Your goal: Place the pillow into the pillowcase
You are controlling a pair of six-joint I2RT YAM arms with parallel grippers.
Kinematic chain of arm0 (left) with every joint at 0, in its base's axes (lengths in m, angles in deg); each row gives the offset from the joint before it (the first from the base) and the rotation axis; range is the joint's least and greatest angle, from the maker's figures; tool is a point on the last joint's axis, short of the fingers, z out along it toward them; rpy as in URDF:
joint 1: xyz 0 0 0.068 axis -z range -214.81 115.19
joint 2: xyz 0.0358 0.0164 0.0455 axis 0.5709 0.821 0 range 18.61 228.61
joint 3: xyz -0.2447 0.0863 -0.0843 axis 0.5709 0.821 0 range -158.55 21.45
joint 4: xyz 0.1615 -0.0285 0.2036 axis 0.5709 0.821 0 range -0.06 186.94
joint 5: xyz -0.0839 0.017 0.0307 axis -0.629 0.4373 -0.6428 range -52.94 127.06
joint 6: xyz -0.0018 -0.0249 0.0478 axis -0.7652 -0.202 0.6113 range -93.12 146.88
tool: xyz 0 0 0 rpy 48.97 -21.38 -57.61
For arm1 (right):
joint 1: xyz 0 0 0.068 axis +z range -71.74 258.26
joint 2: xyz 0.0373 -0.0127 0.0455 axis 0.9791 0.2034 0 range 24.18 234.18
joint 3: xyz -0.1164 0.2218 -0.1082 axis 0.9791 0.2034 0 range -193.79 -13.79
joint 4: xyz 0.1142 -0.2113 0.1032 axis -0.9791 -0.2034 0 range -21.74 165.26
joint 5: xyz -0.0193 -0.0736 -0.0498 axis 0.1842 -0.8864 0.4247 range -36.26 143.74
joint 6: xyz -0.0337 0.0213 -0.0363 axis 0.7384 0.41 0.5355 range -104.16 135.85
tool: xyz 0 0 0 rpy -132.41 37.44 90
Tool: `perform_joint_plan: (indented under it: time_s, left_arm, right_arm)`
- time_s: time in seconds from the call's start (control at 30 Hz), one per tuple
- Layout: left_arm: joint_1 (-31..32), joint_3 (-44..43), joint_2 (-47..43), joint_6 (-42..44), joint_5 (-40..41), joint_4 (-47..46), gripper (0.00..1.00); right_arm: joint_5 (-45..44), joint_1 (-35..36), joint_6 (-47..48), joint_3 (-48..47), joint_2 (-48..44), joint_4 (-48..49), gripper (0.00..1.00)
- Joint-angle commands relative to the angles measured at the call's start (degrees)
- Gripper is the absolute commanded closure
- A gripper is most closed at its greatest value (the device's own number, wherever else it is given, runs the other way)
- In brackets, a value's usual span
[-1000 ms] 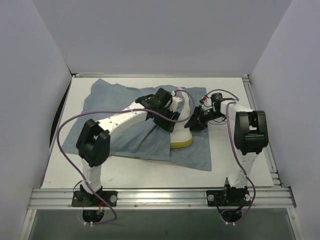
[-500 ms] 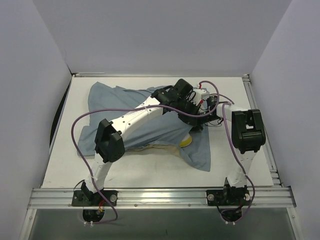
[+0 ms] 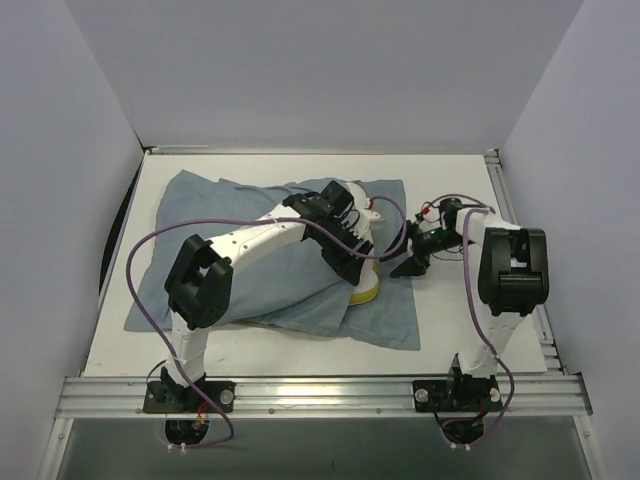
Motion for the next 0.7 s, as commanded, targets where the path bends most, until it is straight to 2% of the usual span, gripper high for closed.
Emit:
perform_joint_plan:
  time_s: [0.0,0.13,0.2,0.37,0.47,0.5,0.57,0.6,0.63,0.67]
  left_arm:
    - [0.05,-1.93,-10.44,11.11,0.80,0.75,0.30]
    - [1.37,-6.84,-8.78,16.21,0.88,3.04,0.27]
    - [1.46,-8.78,-6.59,16.04,1.23,3.13,0.27]
    - [0.06,-13.79,-3.42,14.03,-0.43,2.69,0.27]
    - [-0.74,-13.36,-3.24,14.72,-1.58,1.90,0.24]
    - [-0.56,-13.10,-3.58,15.51,-2.10,1.81,0.23]
    - [0.14,-12.04,-3.94,18.83,-2.20,1.28,0.21]
    - [0.84,-11.34,-4.03,20.25,-1.50,1.11,0.21]
    - [2.24,-11.08,-3.94,21.91,-0.45,0.84,0.20]
    - [3.21,-10.81,-3.68,24.54,0.61,-0.72,0.20]
  right_arm:
    - [-5.53,-3.87,14.09,-6.31,-6.44,-17.34,0.45]
    - [-26.75,-3.79,16.41,-7.73,-9.60,-21.49,0.27]
    - [-30.58,-2.82,16.76,-7.55,-9.17,-22.36,0.23]
    - [-34.38,1.74,16.32,-5.10,-4.60,-18.87,0.24]
    - [-32.37,4.02,13.69,-3.77,-0.13,-15.26,0.24]
    - [-28.88,4.38,12.99,-3.60,1.02,-14.03,0.24]
    - [-25.52,5.09,10.70,-4.12,4.09,-11.30,0.33]
    - [-21.15,5.00,10.35,-4.99,5.15,-10.77,0.41]
    - [-20.24,4.74,9.91,-5.35,6.38,-10.59,0.72]
    - [-19.27,4.39,9.90,-5.53,6.65,-10.59,0.91]
